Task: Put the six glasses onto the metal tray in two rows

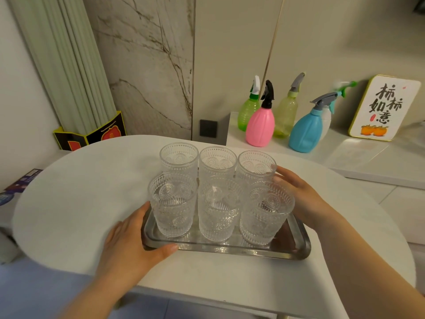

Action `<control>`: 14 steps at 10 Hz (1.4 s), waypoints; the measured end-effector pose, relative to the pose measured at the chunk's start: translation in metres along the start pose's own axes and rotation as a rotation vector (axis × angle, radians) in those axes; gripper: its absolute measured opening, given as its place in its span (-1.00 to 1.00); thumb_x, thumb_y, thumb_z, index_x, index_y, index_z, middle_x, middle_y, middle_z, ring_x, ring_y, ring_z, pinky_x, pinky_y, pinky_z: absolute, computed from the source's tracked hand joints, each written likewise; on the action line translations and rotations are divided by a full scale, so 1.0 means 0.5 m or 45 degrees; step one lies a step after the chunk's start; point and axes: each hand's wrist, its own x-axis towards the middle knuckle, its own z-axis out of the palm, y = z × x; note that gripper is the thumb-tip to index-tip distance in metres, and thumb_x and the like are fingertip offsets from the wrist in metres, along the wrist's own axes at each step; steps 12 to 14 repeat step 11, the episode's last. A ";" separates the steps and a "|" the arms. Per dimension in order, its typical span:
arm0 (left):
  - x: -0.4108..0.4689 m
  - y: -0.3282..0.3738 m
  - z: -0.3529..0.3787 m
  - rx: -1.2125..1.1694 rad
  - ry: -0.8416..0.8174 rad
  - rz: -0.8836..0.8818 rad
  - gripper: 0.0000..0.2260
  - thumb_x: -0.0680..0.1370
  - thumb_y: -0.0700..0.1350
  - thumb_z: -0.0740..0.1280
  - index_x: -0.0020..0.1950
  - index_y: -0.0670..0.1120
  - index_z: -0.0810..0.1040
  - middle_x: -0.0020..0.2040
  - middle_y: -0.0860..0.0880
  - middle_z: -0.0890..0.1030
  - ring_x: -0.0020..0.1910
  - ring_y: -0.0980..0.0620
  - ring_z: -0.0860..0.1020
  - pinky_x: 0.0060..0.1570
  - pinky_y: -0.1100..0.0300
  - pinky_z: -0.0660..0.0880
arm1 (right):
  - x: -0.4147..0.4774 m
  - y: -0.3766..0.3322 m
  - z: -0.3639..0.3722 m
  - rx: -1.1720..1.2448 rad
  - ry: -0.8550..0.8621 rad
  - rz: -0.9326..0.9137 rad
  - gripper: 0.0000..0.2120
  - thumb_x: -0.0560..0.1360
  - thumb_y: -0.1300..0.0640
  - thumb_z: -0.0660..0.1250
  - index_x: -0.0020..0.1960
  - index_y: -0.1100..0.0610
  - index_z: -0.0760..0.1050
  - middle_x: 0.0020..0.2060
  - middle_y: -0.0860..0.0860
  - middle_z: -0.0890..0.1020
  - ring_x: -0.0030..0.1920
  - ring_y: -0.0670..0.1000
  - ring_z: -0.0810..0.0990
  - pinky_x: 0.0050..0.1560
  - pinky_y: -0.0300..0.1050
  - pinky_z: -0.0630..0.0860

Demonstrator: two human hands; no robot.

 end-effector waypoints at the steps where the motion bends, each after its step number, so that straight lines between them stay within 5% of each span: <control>1: -0.001 0.002 -0.002 0.000 -0.005 -0.003 -0.17 0.13 0.10 0.52 0.32 0.01 0.27 0.20 -0.10 0.55 0.16 -0.18 0.46 0.16 -0.01 0.32 | -0.028 -0.003 -0.003 -0.073 0.139 0.026 -0.71 0.56 0.10 0.14 0.27 0.03 0.34 0.06 -0.08 0.55 0.01 -0.08 0.53 -0.05 -0.33 0.47; 2: -0.003 0.005 -0.003 0.001 -0.023 0.012 -0.19 0.15 0.10 0.51 0.33 0.03 0.26 0.20 -0.10 0.55 0.16 -0.18 0.46 0.16 -0.01 0.32 | -0.074 -0.002 0.004 0.044 0.218 -0.027 -0.78 0.57 0.11 0.10 0.18 0.00 0.39 0.06 -0.03 0.57 0.02 -0.11 0.54 -0.12 -0.41 0.50; 3: -0.007 0.007 -0.005 -0.005 -0.038 0.015 -0.23 0.19 0.09 0.50 0.33 0.00 0.27 0.22 -0.11 0.54 0.19 -0.18 0.45 0.19 -0.01 0.32 | -0.131 0.017 0.022 -0.070 0.380 -0.104 -0.85 0.55 0.13 0.17 0.01 -0.11 0.41 0.14 0.07 0.54 0.12 0.05 0.50 0.12 -0.13 0.42; 4: -0.015 0.006 -0.006 -0.014 -0.017 0.014 -0.30 0.25 0.07 0.47 0.32 -0.05 0.29 0.26 -0.12 0.50 0.23 -0.17 0.42 0.23 -0.02 0.30 | -0.193 0.054 0.047 -0.347 0.513 -0.230 -0.76 0.50 0.22 0.25 0.13 0.01 0.39 0.16 0.12 0.53 0.04 -0.01 0.48 -0.11 -0.35 0.39; 5: -0.037 0.003 -0.007 0.010 -0.007 0.023 -0.35 0.33 0.04 0.42 0.33 -0.09 0.28 0.35 -0.12 0.41 0.32 -0.13 0.36 0.29 0.00 0.24 | -0.253 0.098 0.082 -0.777 0.506 -0.285 -0.58 0.41 0.27 0.37 0.24 0.18 0.38 0.18 0.16 0.51 0.05 -0.01 0.46 0.00 -0.36 0.26; 6: -0.070 -0.009 -0.013 0.059 -0.055 0.036 -0.35 0.38 0.08 0.36 0.37 -0.09 0.21 0.44 -0.09 0.26 0.40 -0.08 0.24 0.38 0.07 0.10 | -0.296 0.126 0.119 -1.175 0.373 -0.354 -0.47 0.25 0.25 0.52 0.18 0.25 0.45 0.14 0.23 0.56 0.18 0.23 0.49 0.20 -0.13 0.31; 7: -0.112 -0.012 -0.026 0.097 -0.158 0.047 -0.20 0.27 0.36 0.10 0.39 -0.05 0.14 0.47 -0.04 0.19 0.45 0.01 0.11 0.41 0.13 -0.09 | -0.312 0.132 0.135 -1.519 0.379 -0.418 -0.45 0.09 0.13 0.61 0.04 0.20 0.56 0.04 0.21 0.64 0.06 0.29 0.58 -0.10 0.14 0.56; 8: -0.138 -0.016 -0.026 0.246 -0.252 0.119 -0.19 0.27 0.37 0.00 0.43 0.02 -0.01 0.50 0.03 0.06 0.47 0.08 -0.04 0.39 0.17 -0.20 | -0.312 0.135 0.133 -1.513 0.384 -0.384 -0.47 0.18 0.11 0.57 0.11 0.18 0.53 0.13 0.21 0.59 0.15 0.28 0.52 -0.01 0.19 0.52; 9: -0.140 -0.014 -0.027 0.282 -0.254 0.117 -0.30 0.43 0.23 0.19 0.43 0.01 -0.06 0.50 0.04 0.01 0.47 0.09 -0.08 0.39 0.16 -0.23 | -0.318 0.132 0.137 -1.309 0.319 -0.314 -0.51 0.46 0.05 0.32 0.34 0.10 0.28 0.41 0.10 0.27 0.44 0.10 0.13 0.39 -0.09 0.15; 10: -0.140 -0.022 -0.023 0.277 -0.230 0.115 -0.32 0.45 0.18 0.20 0.43 0.00 -0.06 0.50 0.05 0.01 0.47 0.10 -0.09 0.38 0.17 -0.26 | -0.328 0.089 0.133 -0.867 0.368 -0.323 -0.60 0.45 0.19 0.34 0.26 0.09 0.36 0.34 0.14 0.37 0.38 0.09 0.25 0.29 -0.26 0.15; 11: -0.140 -0.022 -0.023 0.309 -0.273 0.147 -0.35 0.46 0.18 0.19 0.43 0.01 -0.02 0.50 0.06 0.01 0.47 0.11 -0.09 0.38 0.19 -0.27 | -0.350 -0.026 0.115 -0.436 0.454 -0.573 -0.75 0.38 0.18 0.39 -0.08 -0.15 0.54 0.02 -0.05 0.66 0.04 -0.16 0.56 0.00 -0.49 0.35; 14: -0.140 -0.022 -0.023 0.309 -0.273 0.147 -0.35 0.46 0.18 0.19 0.43 0.01 -0.02 0.50 0.06 0.01 0.47 0.11 -0.09 0.38 0.19 -0.27 | -0.350 -0.026 0.115 -0.436 0.454 -0.573 -0.75 0.38 0.18 0.39 -0.08 -0.15 0.54 0.02 -0.05 0.66 0.04 -0.16 0.56 0.00 -0.49 0.35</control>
